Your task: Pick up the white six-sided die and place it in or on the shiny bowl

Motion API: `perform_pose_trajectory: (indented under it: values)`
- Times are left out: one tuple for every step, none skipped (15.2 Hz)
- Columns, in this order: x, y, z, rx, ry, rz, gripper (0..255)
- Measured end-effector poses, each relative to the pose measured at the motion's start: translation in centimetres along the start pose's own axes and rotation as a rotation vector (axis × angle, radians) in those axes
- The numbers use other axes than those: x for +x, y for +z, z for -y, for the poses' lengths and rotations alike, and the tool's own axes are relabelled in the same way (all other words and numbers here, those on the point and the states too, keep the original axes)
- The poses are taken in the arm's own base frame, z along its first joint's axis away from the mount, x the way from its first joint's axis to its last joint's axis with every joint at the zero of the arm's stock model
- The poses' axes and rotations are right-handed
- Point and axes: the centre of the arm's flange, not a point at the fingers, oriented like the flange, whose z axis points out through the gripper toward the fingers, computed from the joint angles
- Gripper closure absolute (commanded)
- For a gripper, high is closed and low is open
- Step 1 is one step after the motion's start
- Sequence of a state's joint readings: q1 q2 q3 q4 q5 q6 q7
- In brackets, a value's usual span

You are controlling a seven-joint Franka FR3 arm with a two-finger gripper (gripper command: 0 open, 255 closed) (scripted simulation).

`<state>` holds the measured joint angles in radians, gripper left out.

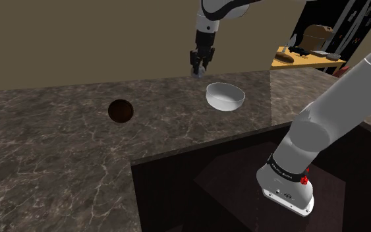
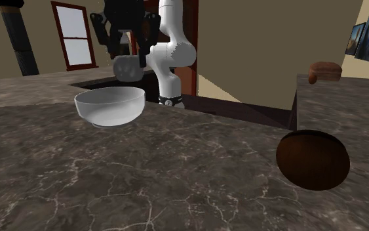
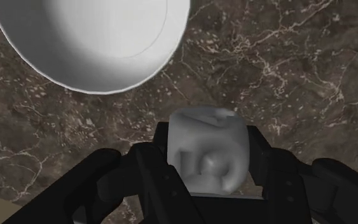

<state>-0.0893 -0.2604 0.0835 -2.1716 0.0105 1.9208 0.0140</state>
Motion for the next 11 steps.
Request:
perform_pose_trajectory:
  values:
    - [-0.9,-0.2,-1.1,0.0,0.0,0.0,255]
    - [-1.8,-0.3,-2.0,0.0,0.0,0.0,255]
    - [-3.0,0.0,-3.1,0.0,0.0,0.0,255]
    - [-3.8,-0.2,-4.0,0.0,0.0,0.0,255]
    - [-4.8,0.0,-5.0,0.0,0.0,0.0,255]
    - [-5.5,0.1,-5.9,0.0,0.0,0.0,255]
    - [-6.4,-0.2,-6.8,0.0,0.0,0.0,255]
    - [-7.3,-0.6,-7.7,0.0,0.0,0.0,255]
    - [-8.4,-0.5,-8.7,0.0,0.0,-0.001,255]
    - [-9.3,-0.3,-9.9,0.0,0.0,0.0,255]
    - [-10.2,-0.1,-10.5,0.0,0.0,0.0,255]
